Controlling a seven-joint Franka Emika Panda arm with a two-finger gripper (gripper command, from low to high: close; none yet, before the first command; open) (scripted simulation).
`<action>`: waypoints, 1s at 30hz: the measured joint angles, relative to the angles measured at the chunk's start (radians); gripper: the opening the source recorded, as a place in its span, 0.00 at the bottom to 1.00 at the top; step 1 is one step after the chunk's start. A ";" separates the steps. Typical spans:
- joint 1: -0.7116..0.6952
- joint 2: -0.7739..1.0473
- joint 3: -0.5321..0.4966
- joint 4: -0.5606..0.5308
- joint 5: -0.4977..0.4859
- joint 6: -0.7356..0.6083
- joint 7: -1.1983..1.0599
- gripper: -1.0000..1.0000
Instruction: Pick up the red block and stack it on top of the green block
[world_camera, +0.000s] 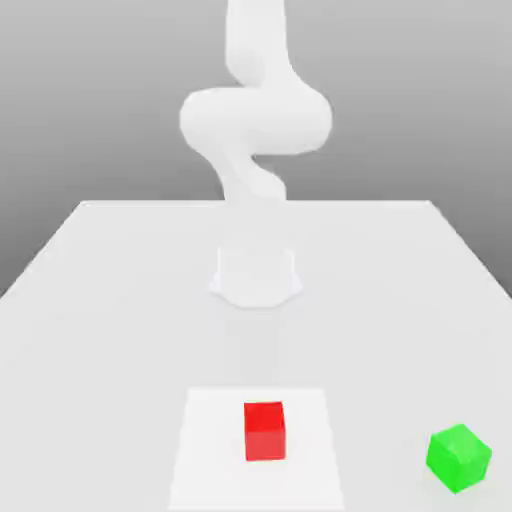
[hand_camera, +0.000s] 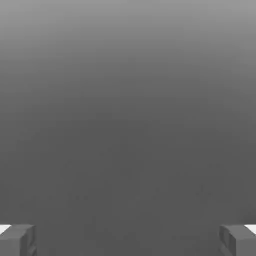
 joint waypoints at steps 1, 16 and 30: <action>0.001 0.040 0.000 -0.019 0.000 0.022 -0.002 0.50; 0.017 0.588 0.001 -0.277 0.002 0.317 -0.034 0.50; 0.018 0.979 0.004 -0.331 -0.005 0.594 -0.039 0.00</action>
